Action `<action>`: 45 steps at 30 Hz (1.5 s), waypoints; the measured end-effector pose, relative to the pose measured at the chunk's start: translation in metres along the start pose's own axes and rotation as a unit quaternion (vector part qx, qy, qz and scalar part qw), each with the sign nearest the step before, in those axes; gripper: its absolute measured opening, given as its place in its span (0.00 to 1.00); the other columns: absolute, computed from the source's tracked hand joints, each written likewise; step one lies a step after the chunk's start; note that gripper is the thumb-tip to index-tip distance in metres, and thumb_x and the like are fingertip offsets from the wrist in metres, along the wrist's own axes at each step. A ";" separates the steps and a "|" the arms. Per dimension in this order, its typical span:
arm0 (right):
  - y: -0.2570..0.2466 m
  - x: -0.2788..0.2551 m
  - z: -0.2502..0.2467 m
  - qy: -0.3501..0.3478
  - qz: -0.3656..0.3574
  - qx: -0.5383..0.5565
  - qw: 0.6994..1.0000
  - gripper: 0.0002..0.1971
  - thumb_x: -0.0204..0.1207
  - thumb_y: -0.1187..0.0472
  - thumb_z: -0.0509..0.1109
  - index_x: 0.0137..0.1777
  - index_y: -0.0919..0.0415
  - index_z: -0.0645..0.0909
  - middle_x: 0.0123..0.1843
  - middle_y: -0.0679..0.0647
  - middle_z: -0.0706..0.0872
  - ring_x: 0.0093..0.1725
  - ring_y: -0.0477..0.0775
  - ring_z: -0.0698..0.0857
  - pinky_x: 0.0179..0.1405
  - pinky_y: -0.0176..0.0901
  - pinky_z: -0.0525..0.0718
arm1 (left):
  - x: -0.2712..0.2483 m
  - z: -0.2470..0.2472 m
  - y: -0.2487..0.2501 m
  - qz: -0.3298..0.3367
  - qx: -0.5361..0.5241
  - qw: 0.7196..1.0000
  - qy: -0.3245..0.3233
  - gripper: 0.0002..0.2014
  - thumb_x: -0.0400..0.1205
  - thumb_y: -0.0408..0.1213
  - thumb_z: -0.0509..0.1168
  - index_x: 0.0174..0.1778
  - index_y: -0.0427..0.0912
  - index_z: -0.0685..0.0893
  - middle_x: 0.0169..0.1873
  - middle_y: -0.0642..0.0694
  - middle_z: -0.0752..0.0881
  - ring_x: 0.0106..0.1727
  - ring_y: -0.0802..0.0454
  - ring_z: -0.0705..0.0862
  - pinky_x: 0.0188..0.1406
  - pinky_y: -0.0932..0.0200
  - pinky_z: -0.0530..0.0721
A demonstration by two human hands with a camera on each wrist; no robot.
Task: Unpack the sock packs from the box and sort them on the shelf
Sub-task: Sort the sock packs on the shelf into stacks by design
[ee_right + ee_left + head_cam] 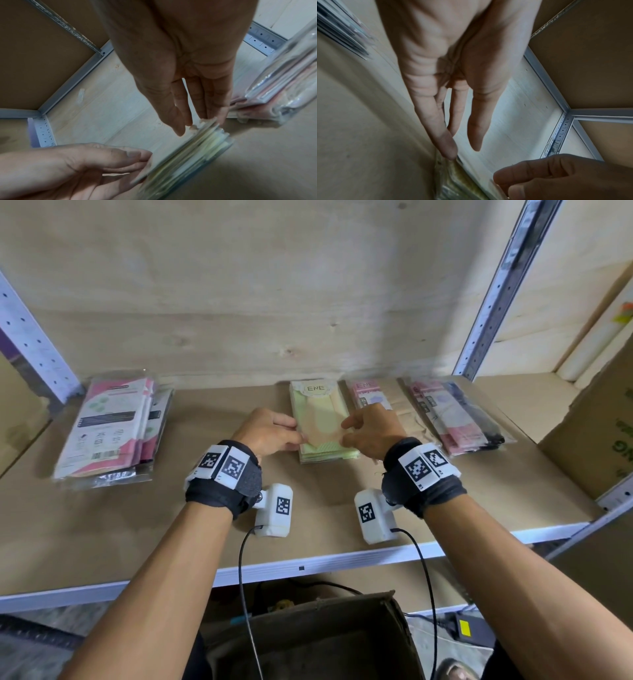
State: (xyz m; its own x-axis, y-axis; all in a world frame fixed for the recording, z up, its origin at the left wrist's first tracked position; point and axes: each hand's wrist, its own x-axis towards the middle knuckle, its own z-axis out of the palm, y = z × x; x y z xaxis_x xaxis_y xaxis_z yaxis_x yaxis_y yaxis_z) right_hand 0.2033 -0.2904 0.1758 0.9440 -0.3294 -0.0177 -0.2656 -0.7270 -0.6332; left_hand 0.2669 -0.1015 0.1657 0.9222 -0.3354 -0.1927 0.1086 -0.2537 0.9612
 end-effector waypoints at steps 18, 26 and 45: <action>-0.065 -0.019 0.036 -0.039 -0.135 0.167 0.976 0.05 0.75 0.68 0.72 0.44 0.59 0.88 0.40 0.57 0.91 0.41 0.59 0.91 0.46 0.51 0.90 | -0.045 -0.132 -0.002 0.099 0.065 0.969 0.219 0.05 0.80 0.40 0.75 0.49 0.53 0.92 0.48 0.47 0.93 0.51 0.48 0.92 0.59 0.53 0.89; -0.168 -0.020 0.123 -0.184 -0.142 0.249 0.940 0.07 0.79 0.75 0.67 0.55 0.73 0.82 0.39 0.63 0.86 0.38 0.63 0.87 0.37 0.47 0.91 | -0.075 -0.227 -0.026 0.039 0.107 0.932 0.345 0.13 0.80 0.40 0.72 0.60 0.44 0.90 0.54 0.44 0.90 0.53 0.43 0.89 0.62 0.45 0.87; -0.172 -0.025 0.140 -0.220 -0.043 0.371 0.901 0.18 0.76 0.75 0.73 0.64 0.63 0.78 0.44 0.66 0.87 0.27 0.51 0.77 0.33 0.41 0.81 | -0.088 -0.226 -0.043 0.032 0.152 0.964 0.216 0.18 0.81 0.17 0.62 0.61 0.35 0.88 0.59 0.36 0.89 0.60 0.39 0.88 0.57 0.49 0.89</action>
State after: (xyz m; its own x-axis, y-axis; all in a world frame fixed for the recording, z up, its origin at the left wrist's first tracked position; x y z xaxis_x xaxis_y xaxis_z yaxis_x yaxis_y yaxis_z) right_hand 0.2528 -0.0724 0.1767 0.9843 0.0985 -0.1465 -0.1386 -0.0825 -0.9869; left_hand 0.2652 0.1436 0.1862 0.9991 0.0327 0.0276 -0.0065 -0.5210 0.8536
